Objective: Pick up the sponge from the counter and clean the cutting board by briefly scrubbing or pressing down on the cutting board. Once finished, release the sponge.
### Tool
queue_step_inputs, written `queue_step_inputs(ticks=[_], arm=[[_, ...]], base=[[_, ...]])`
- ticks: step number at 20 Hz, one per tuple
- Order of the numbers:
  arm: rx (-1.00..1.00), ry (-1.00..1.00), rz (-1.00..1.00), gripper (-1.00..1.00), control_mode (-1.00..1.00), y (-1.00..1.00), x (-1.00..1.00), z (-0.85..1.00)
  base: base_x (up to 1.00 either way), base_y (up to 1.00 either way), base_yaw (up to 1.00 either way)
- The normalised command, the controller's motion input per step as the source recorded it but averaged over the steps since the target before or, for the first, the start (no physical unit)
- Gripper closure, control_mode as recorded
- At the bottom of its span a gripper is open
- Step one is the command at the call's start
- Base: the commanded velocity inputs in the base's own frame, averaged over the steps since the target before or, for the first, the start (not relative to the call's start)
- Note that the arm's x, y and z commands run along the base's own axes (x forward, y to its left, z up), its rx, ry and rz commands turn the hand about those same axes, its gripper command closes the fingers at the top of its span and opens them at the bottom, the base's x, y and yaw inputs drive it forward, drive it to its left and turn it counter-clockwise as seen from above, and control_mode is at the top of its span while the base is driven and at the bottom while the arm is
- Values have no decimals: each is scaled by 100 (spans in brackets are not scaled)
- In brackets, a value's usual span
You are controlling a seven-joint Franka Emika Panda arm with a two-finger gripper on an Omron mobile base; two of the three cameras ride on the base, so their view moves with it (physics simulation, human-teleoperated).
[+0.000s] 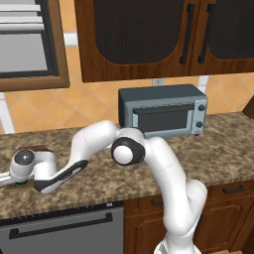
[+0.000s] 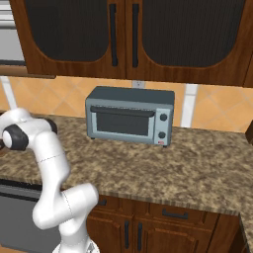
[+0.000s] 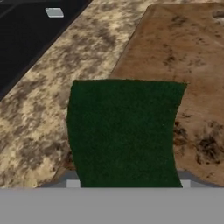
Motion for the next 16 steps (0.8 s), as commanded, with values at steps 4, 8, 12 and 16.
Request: queue_step_inputs(ticks=[4,8,12,16], arm=[[0,0,0,100,-100,29,2,0],[0,-10,0,100,-100,14,4,-11],[0,-10,0,100,-100,0,1,-31],[0,-5,0,100,-100,0,0,-55]], base=[[0,0,0],[0,0,0],[0,0,0],[0,0,0]])
